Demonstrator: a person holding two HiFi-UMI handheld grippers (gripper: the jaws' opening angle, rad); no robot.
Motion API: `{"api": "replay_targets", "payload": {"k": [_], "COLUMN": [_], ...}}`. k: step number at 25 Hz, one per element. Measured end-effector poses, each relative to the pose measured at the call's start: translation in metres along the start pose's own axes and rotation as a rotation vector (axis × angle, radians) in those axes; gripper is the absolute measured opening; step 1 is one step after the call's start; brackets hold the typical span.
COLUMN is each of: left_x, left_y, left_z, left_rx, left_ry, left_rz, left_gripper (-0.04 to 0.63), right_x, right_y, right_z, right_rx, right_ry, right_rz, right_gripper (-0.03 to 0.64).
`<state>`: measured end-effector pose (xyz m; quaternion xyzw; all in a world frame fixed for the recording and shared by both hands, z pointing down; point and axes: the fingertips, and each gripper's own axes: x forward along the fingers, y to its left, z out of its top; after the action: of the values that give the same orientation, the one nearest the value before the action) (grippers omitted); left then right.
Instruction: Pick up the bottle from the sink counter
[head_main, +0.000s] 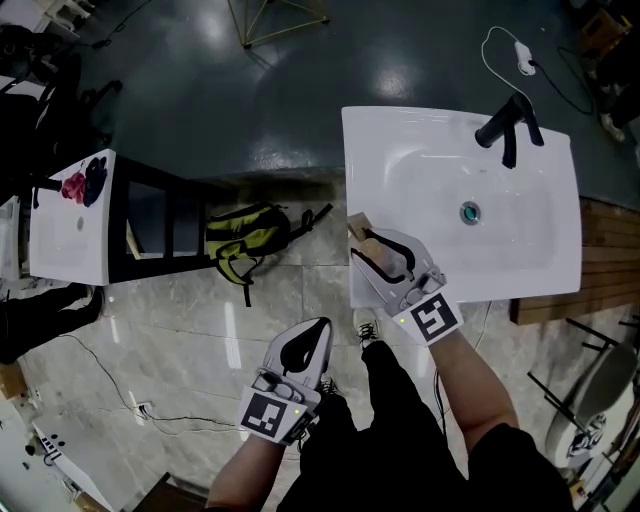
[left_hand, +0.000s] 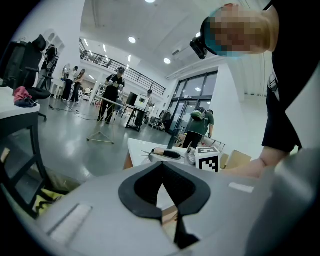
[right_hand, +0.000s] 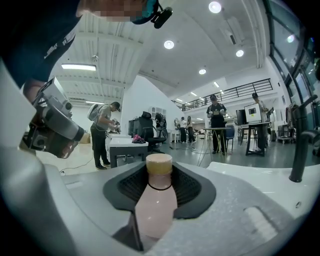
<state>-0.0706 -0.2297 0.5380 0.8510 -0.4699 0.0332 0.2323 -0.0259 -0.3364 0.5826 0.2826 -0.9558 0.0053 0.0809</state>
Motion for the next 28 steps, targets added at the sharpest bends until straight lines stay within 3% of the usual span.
{"api": "replay_targets", "payload": {"k": [17,28], "left_x": [-0.02,-0.035], "left_y": [0.004,-0.001], "left_z": [0.007,0.019], "left_rx": [-0.001,0.015], "left_ry": [-0.024,-0.054], "left_rz": [0.014,0.0], "left_gripper": [0.003,0.003], "right_x": [-0.004,-0.017], "right_y": [-0.017,-0.011], "right_z": [-0.005,0.021], "right_rx": [0.136,0.113], "right_ry": [0.038,0.041], "right_rz": [-0.1,-0.128], "right_gripper": [0.138,0.138]}}
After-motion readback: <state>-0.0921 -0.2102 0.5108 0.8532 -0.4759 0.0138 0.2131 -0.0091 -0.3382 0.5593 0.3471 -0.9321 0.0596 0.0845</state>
